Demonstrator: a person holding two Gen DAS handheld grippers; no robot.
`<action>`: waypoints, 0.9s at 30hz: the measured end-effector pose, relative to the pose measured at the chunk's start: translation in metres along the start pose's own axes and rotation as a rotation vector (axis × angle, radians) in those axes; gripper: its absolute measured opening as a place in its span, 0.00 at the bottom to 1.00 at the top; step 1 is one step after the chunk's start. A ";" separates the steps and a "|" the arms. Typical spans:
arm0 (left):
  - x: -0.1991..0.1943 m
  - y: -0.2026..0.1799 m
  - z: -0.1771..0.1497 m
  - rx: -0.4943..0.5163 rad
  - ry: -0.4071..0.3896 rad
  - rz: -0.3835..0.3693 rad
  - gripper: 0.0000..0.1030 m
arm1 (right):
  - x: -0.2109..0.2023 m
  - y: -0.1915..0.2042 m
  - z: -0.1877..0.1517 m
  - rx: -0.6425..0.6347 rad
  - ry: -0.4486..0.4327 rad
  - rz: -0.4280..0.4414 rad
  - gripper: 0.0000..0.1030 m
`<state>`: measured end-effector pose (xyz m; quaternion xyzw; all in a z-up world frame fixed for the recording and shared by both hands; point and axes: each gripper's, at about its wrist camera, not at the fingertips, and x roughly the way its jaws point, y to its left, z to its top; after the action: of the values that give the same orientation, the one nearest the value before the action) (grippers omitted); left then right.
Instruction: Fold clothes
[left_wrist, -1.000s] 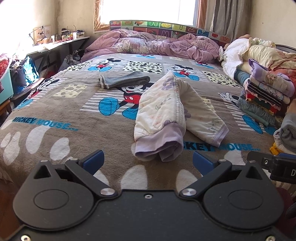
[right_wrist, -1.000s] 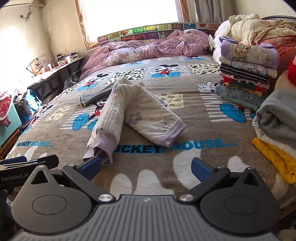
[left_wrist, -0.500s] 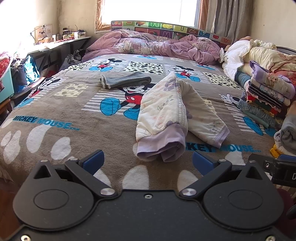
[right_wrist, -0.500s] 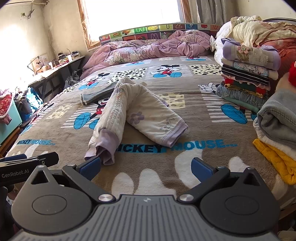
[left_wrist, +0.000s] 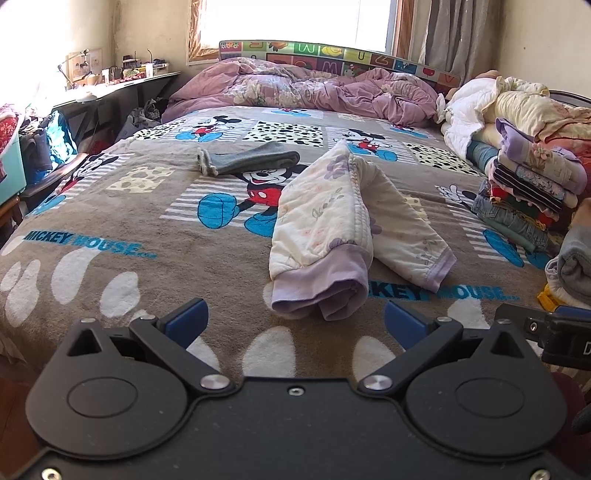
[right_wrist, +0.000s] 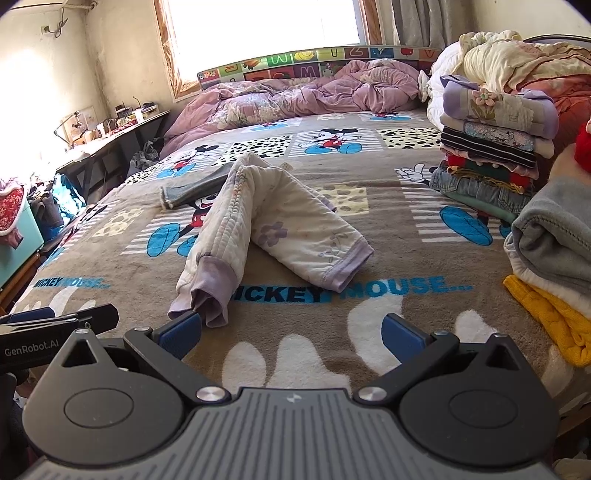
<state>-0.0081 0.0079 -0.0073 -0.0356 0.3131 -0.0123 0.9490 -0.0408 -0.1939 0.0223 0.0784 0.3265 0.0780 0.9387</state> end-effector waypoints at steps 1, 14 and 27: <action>0.000 0.000 0.000 0.001 -0.001 0.000 1.00 | 0.000 0.000 0.000 0.000 0.001 0.000 1.00; 0.003 0.000 0.001 0.002 0.005 0.000 1.00 | 0.003 0.000 0.001 0.002 0.009 0.005 1.00; 0.018 0.008 0.003 -0.040 0.014 -0.054 1.00 | 0.023 -0.024 -0.001 0.113 0.004 0.120 1.00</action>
<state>0.0084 0.0156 -0.0162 -0.0627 0.3186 -0.0319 0.9453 -0.0213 -0.2127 0.0028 0.1504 0.3268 0.1160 0.9258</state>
